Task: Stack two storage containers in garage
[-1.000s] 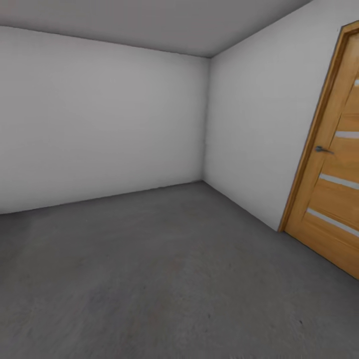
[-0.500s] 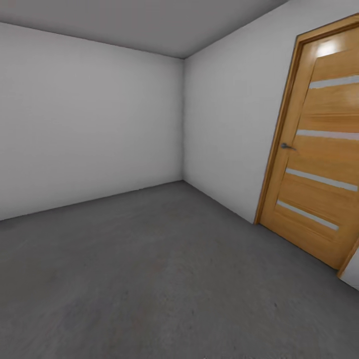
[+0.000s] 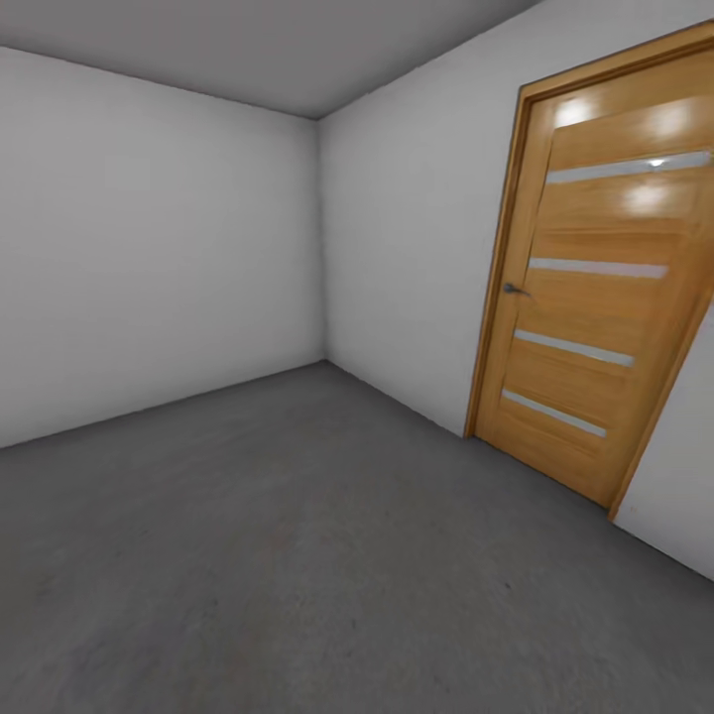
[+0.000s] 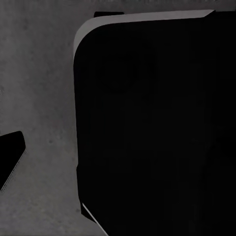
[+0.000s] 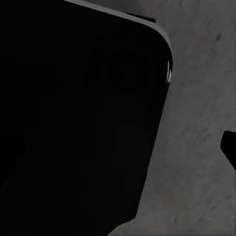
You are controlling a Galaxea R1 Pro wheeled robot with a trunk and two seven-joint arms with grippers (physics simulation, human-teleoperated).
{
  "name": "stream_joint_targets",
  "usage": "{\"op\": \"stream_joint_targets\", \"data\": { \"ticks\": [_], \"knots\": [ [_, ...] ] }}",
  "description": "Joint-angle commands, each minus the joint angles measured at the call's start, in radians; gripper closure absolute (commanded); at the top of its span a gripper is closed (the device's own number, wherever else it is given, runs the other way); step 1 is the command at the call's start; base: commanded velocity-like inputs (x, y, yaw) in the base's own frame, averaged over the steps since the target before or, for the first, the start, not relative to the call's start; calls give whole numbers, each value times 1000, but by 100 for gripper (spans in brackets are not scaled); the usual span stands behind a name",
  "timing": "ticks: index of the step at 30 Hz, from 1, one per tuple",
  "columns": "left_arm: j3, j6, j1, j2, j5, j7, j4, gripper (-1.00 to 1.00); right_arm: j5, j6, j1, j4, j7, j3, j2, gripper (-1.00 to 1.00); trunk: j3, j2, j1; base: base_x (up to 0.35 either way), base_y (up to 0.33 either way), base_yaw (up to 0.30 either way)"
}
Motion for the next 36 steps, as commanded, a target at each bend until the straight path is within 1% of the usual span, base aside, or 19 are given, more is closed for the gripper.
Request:
{"op": "stream_joint_targets", "data": {
  "ticks": [1,36],
  "knots": [
    [1,-2,0,0,1,0,0,-100,-10,-3,0,0,1,8,0,-100,0,0,0,0,0,-248],
    [2,-2,0,0,1,0,0,-100,-10,-3,0,0,1,8,0,-100,30,0,0,0,0,-245]
  ]
}}
